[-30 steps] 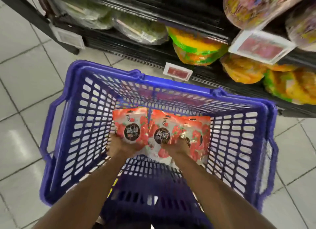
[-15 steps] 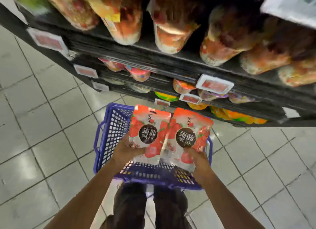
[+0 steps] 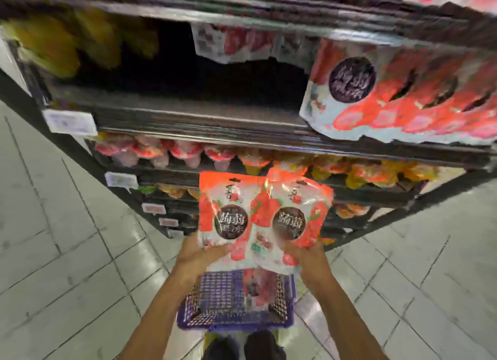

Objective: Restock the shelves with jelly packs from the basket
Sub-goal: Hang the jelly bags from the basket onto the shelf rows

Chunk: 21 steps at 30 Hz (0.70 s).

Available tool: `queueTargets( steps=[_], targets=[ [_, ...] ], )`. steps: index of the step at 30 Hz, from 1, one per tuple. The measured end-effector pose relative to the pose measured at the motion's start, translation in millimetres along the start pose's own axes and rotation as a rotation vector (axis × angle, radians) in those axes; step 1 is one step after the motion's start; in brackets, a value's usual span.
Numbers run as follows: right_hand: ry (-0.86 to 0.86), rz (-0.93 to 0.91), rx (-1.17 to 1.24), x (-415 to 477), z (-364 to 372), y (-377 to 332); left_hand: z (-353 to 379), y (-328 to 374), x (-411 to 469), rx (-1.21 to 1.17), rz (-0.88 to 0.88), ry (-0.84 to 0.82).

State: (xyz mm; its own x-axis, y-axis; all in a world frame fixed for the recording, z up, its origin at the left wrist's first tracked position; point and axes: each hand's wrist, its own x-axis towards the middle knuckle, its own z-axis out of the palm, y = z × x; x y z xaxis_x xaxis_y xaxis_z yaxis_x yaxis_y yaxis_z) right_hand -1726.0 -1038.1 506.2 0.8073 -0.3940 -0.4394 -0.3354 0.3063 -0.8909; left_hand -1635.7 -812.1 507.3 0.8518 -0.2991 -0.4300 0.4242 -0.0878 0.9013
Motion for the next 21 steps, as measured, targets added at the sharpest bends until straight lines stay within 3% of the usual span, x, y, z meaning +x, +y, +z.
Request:
queueTargets(
  steps=[8,21],
  targets=[
    [-0.022,-0.2,0.048,-22,-10,-93,20,91,-4,-0.058,0.142,-0.027],
    [0.042,-0.401,-0.024,-5,-14,-148,27,124,0,-0.043,0.187,0.049]
  ],
)
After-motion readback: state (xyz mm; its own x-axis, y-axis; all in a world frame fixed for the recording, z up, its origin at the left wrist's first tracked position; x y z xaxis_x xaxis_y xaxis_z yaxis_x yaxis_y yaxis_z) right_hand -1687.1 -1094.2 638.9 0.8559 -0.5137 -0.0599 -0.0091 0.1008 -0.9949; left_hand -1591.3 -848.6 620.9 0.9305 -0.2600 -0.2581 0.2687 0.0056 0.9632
